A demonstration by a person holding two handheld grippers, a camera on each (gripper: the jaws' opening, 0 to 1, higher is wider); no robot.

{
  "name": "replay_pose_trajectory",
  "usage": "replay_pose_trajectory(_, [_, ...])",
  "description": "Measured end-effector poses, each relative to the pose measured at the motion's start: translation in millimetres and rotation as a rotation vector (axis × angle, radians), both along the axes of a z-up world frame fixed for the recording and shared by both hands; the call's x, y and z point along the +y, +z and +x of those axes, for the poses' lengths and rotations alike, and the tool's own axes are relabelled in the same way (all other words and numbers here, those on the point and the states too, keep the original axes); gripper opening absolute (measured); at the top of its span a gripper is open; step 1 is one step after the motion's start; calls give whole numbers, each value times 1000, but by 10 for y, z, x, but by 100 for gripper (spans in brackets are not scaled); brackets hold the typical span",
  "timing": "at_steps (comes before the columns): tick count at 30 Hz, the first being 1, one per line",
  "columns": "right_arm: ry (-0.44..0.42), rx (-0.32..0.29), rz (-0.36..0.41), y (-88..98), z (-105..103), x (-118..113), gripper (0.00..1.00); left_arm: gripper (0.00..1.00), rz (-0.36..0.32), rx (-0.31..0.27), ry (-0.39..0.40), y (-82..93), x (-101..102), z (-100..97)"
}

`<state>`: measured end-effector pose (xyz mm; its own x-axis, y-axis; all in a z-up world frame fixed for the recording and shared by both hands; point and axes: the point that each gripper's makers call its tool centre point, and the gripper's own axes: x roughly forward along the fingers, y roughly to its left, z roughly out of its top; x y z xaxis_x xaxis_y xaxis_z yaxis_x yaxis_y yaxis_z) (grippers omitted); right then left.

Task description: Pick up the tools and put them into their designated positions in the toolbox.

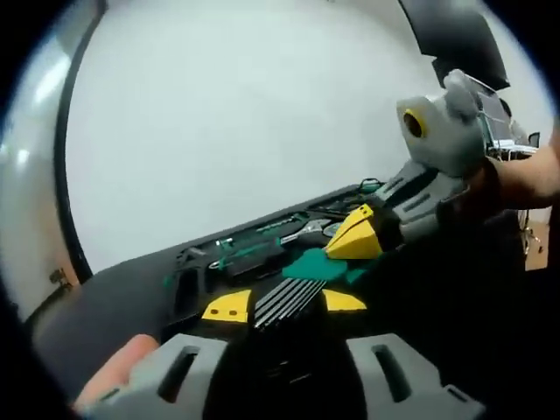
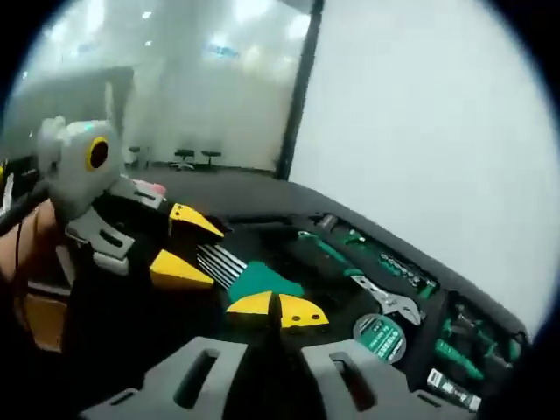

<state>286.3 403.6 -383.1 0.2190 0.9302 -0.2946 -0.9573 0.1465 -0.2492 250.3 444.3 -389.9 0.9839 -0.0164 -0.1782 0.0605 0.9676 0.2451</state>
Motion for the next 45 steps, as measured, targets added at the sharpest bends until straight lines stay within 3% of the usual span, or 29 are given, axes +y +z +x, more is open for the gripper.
replay_pose_trajectory(1, [16,84,-18,-21,-15,-25,0,24,5,0,1,4,1,0])
replay_pose_trajectory(2, [-72,124,66,118,183,-78,0,24,10,-1,1,5,6,2])
replay_pose_trajectory(3, [-127,132,144,296,345,-140,0,24,11,0,2,6,14,6])
replay_pose_trajectory(4, [-125,137,132,316,366,-161,0,24,9,-1,2,3,18,4])
replay_pose_trajectory(5, [-106,118,113,323,353,-175,0,24,2,-2,1,1,22,8])
replay_pose_trajectory(8, [-5,-70,-13,89,142,-76,0,24,-14,-8,0,0,18,6])
replay_pose_trajectory(9, [16,-59,-84,-103,38,-66,0,24,-15,-7,1,-1,17,8])
replay_pose_trajectory(10, [-10,-104,20,4,54,-12,0,24,-13,-6,0,-4,3,5])
replay_pose_trajectory(12, [-1,-66,-63,-32,82,-55,0,24,-10,-6,0,-5,0,7])
replay_pose_trajectory(13, [-18,-22,-49,3,78,-61,0,24,-6,-5,0,-8,2,11])
replay_pose_trajectory(14, [-45,-35,57,178,134,-49,0,24,-3,-3,1,-10,7,7])
replay_pose_trajectory(17, [6,-29,110,350,1,-27,0,24,-1,0,3,-17,16,9])
replay_pose_trajectory(18, [34,-41,56,246,-72,-4,0,24,-6,-1,2,-18,13,6])
replay_pose_trajectory(20, [51,-107,-117,-132,-79,-18,0,24,-13,-6,1,-19,26,5])
replay_pose_trajectory(21, [99,-57,-11,-40,-188,55,0,24,-4,-14,-5,-9,24,9])
replay_pose_trajectory(22, [31,13,6,-2,-112,41,0,24,-17,-6,2,-20,30,5])
replay_pose_trajectory(23, [34,62,-24,3,-93,-22,0,24,-7,-7,2,-14,36,5])
replay_pose_trajectory(24, [6,105,60,140,-23,-20,0,24,-6,-2,3,-17,34,3])
replay_pose_trajectory(25, [-17,115,151,310,66,-37,0,24,-3,2,4,-19,39,4])
replay_pose_trajectory(27, [-33,131,140,350,146,-89,0,24,7,5,8,-19,52,3])
replay_pose_trajectory(29, [-3,107,104,308,116,-61,0,23,5,7,8,-23,41,3])
replay_pose_trajectory(31, [46,5,45,201,42,-11,0,23,2,4,11,-21,44,7])
replay_pose_trajectory(32, [75,-17,27,147,-22,20,0,23,1,2,12,-21,38,8])
replay_pose_trajectory(36, [97,-20,-30,-63,-110,110,2,23,14,3,13,-16,27,15])
replay_pose_trajectory(39, [84,0,7,-3,-66,156,0,23,5,9,11,-14,35,20])
replay_pose_trajectory(41, [81,-24,12,-7,-44,172,0,25,-40,16,30,-19,89,42])
replay_pose_trajectory(45, [68,-20,13,15,21,210,1,23,-19,16,29,21,2,72])
